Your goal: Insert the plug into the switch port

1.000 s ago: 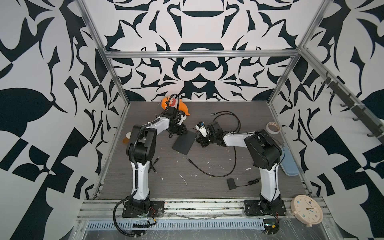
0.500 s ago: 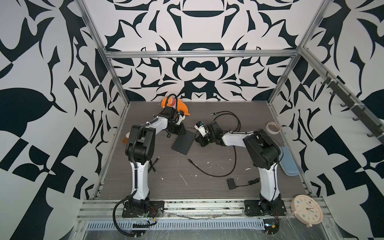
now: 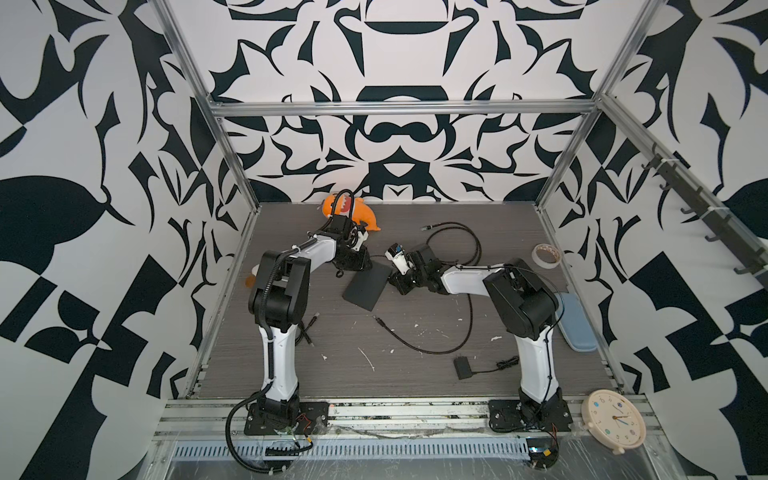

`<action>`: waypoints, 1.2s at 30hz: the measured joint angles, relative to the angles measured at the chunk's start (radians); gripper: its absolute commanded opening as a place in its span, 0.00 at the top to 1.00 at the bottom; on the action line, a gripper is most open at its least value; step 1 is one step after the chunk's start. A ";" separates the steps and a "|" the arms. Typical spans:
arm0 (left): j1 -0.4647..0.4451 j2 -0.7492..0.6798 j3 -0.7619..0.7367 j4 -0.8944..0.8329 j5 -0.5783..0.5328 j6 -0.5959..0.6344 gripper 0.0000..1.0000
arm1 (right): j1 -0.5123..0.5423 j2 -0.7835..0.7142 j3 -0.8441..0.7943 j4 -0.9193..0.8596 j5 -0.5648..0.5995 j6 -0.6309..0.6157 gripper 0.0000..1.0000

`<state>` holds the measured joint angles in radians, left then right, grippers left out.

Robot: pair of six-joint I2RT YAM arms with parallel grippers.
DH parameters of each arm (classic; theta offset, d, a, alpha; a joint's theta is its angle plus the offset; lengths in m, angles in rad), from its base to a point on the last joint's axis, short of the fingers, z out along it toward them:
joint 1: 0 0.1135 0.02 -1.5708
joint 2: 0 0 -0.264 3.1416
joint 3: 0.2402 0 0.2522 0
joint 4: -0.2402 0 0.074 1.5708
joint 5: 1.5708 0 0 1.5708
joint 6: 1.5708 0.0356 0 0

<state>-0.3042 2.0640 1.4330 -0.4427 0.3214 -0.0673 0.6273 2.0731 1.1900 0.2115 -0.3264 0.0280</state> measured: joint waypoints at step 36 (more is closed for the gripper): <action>-0.010 -0.009 0.028 -0.078 -0.075 -0.099 0.53 | -0.019 -0.067 -0.061 -0.046 -0.019 -0.161 0.77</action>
<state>-0.3145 2.0552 1.4609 -0.5209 0.2466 -0.1665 0.6083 2.0060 1.1294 0.1654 -0.3450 -0.1333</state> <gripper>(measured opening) 0.464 0.243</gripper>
